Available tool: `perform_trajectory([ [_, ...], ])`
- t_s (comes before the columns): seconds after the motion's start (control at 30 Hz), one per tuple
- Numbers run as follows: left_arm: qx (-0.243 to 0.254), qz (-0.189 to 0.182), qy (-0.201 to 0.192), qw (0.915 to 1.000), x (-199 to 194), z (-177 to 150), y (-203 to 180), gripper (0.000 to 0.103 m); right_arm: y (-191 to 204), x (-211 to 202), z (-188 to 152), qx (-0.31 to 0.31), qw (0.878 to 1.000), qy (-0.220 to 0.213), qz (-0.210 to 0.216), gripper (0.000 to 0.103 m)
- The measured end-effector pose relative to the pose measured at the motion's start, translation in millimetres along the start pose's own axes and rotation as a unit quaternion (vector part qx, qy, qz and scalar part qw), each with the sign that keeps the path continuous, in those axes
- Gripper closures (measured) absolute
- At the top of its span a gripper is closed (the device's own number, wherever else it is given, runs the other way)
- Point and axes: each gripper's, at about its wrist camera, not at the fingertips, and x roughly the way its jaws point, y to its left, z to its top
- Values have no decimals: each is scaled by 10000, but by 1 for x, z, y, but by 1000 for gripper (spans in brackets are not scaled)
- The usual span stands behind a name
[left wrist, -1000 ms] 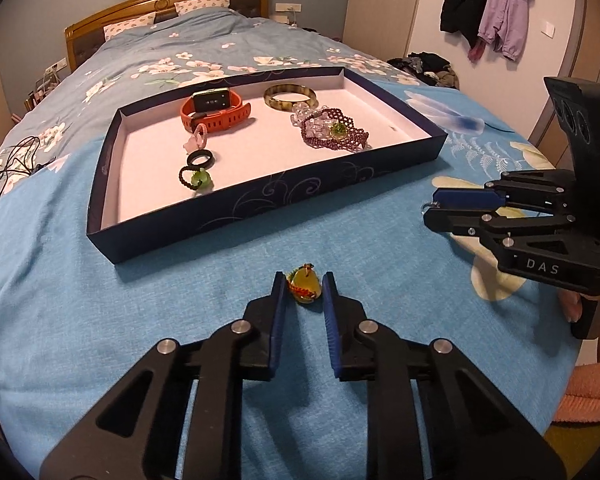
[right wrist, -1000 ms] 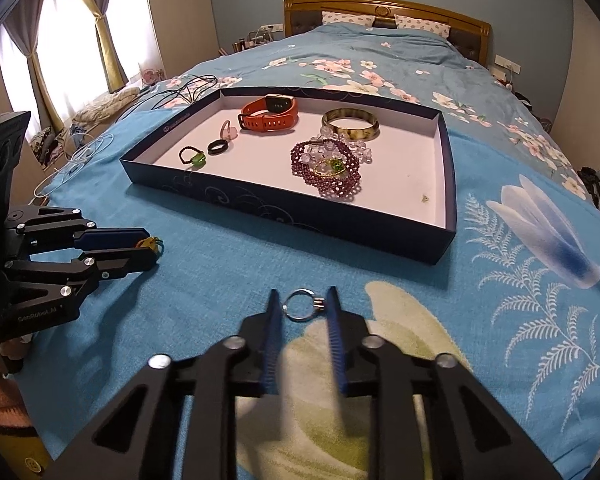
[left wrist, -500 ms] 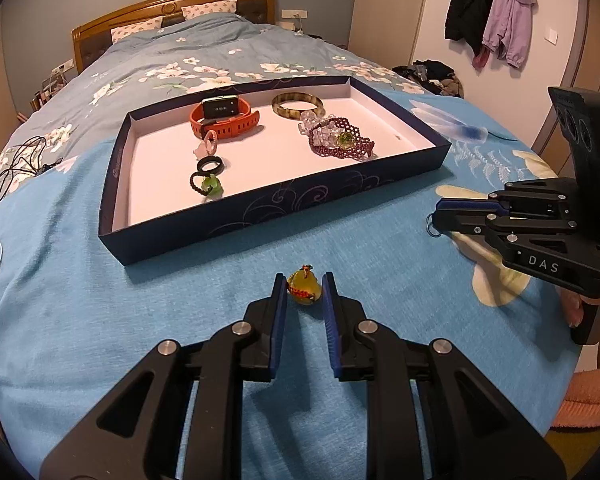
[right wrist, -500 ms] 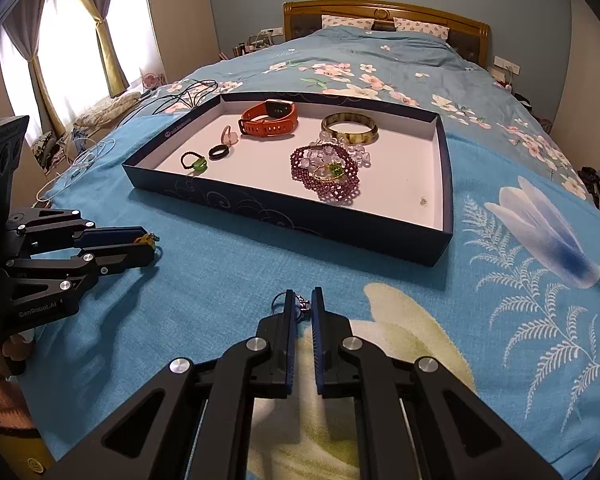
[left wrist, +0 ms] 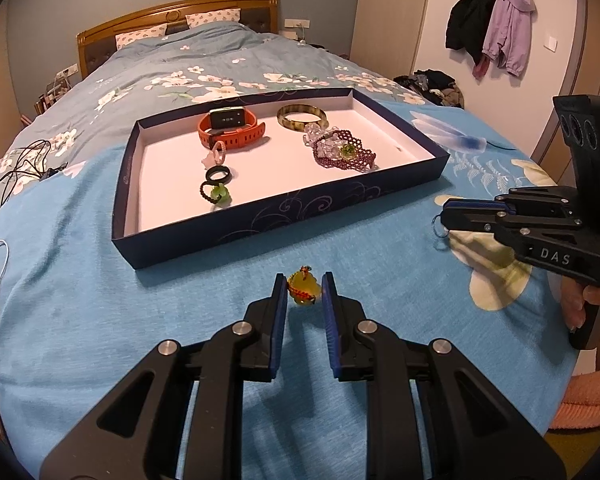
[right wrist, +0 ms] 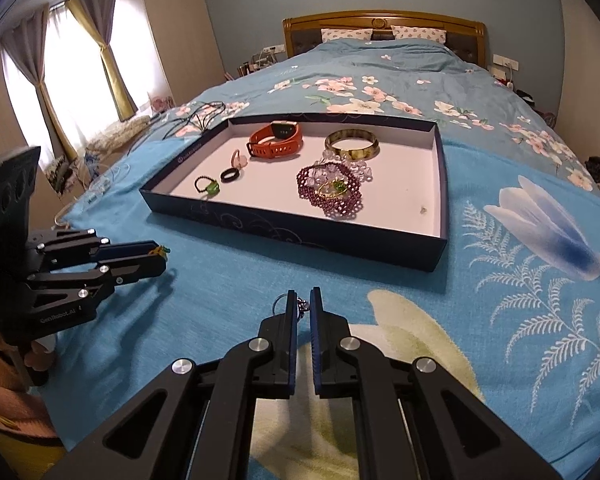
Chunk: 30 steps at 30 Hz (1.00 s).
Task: Organize jewelry
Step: 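Grasp the yellow pendant with the left gripper while the right gripper grasps the silver ring, then carry the yellow pendant with the left gripper while the right carries the silver ring over the box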
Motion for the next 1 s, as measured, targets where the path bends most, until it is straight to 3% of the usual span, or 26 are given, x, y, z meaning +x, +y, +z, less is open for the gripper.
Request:
perform_trajectory([
  [0.47,-52,88,-288,9995,-16,7,2,85,-3,-14,10,177,9987,-444,196,99],
  [1.0,-37,239,-630,9977,-33,18,1,85,-1,-22,18,173,9974,-646,259,99],
])
